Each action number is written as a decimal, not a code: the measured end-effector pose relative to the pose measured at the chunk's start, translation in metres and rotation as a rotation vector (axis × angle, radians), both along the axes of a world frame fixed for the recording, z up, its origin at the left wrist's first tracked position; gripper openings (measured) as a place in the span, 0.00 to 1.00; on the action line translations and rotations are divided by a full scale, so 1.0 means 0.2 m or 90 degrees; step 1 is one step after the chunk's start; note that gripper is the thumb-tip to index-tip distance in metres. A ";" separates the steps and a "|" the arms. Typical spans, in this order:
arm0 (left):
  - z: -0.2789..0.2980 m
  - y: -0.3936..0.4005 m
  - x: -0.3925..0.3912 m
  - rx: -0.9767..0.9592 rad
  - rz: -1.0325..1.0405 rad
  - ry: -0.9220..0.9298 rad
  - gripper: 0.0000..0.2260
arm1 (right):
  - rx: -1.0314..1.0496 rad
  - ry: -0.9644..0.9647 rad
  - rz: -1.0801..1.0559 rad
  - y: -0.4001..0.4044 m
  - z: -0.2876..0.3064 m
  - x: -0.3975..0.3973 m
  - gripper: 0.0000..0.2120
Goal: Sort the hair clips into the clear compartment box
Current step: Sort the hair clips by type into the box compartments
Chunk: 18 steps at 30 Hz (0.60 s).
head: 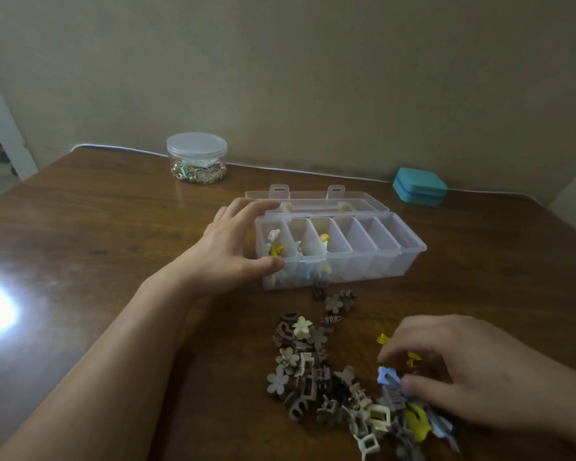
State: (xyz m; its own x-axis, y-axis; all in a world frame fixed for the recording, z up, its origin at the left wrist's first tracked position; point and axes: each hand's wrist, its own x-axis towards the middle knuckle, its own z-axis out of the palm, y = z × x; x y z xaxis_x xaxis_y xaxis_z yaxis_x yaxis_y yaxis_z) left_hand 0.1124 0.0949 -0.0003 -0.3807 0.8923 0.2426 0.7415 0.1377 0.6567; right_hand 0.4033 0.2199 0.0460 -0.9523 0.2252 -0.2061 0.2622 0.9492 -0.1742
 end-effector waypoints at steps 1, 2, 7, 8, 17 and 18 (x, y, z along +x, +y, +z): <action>0.00 0.00 0.00 -0.001 0.000 -0.003 0.39 | -0.009 -0.005 0.008 -0.01 -0.01 0.01 0.16; 0.00 0.00 0.00 -0.002 0.000 -0.006 0.38 | -0.016 -0.009 0.013 -0.01 -0.02 0.01 0.16; 0.00 0.00 0.00 0.001 0.000 -0.008 0.37 | -0.037 0.009 -0.024 -0.02 -0.04 -0.03 0.11; 0.00 0.00 0.00 0.001 0.000 -0.009 0.37 | -0.050 0.006 -0.041 -0.02 -0.03 -0.05 0.09; -0.01 0.00 -0.01 0.005 -0.008 -0.006 0.37 | -0.151 0.282 -0.142 0.13 0.21 -0.47 0.03; -0.01 0.00 -0.01 0.004 -0.009 -0.006 0.37 | -0.112 0.309 -0.152 0.14 0.22 -0.54 0.03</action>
State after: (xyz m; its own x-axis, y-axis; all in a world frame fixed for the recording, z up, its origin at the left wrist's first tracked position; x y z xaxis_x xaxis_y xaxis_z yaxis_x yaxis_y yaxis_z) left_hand 0.1101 0.0958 -0.0019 -0.3699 0.8961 0.2452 0.7372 0.1224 0.6645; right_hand 0.2948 0.2479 0.0898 -0.8743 0.4472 0.1886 0.3158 0.8194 -0.4784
